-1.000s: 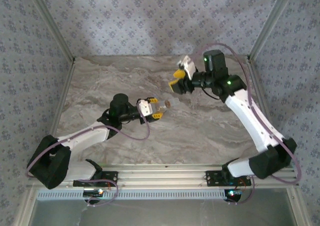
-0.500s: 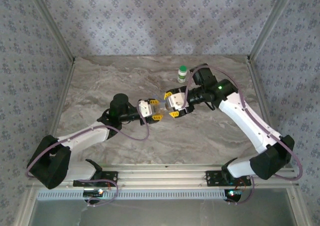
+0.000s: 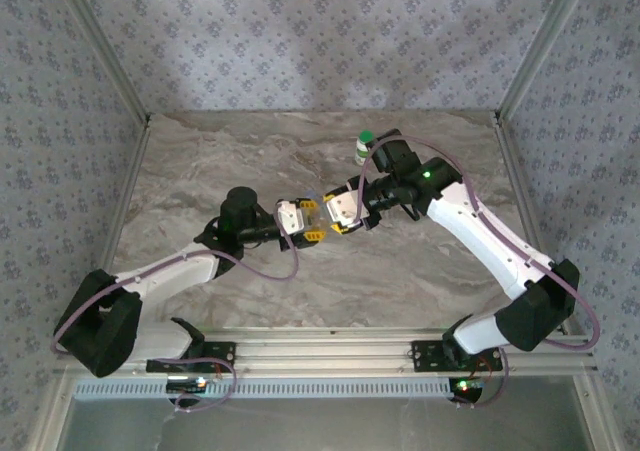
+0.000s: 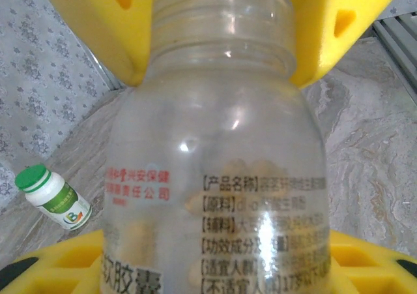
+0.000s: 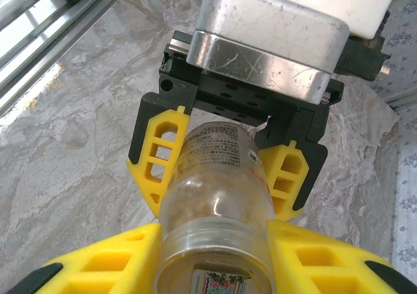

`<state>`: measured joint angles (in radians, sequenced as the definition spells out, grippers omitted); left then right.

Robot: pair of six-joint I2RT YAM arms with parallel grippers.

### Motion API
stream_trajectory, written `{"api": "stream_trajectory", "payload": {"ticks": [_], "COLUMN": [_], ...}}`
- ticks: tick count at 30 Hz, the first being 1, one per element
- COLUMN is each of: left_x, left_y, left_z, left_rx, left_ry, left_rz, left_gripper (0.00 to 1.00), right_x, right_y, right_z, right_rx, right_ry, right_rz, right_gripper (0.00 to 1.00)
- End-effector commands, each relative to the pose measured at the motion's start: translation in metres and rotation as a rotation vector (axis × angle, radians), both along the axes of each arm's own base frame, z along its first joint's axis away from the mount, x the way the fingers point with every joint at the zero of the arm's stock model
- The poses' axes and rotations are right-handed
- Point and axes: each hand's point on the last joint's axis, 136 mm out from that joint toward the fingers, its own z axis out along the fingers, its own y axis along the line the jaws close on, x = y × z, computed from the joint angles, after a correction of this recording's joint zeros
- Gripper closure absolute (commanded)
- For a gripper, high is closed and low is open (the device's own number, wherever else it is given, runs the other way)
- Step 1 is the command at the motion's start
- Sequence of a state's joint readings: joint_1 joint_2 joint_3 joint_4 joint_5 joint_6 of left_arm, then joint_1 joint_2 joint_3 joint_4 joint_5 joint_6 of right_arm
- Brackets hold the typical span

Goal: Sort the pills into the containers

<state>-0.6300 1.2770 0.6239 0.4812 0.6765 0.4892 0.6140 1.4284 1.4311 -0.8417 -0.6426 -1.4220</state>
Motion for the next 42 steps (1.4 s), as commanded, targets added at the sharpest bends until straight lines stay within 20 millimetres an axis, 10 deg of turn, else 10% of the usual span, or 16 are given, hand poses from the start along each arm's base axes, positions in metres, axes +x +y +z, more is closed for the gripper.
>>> {"api": "stream_trajectory", "payload": {"ticks": [1, 29, 42], "left_x": [-0.004, 0.005, 0.008], "left_y": [-0.003, -0.003, -0.002], "left_z": [0.033, 0.037, 0.033], "left_rx": [-0.064, -0.069, -0.046], "left_ry": [-0.064, -0.093, -0.104], "left_rz": [-0.038, 0.024, 0.048], "left_gripper": [1.0, 1.0, 1.0], "right_x": [-0.005, 0.063, 0.088], "right_y": [-0.004, 0.014, -0.016], "right_z": [-0.004, 0.05, 0.093], "right_rx": [-0.009, 0.329, 0.493], "right_ry": [0.038, 0.945, 1.114], "right_rz": [-0.015, -0.872, -0.978], "right_gripper": [0.61, 0.76, 0.44]}}
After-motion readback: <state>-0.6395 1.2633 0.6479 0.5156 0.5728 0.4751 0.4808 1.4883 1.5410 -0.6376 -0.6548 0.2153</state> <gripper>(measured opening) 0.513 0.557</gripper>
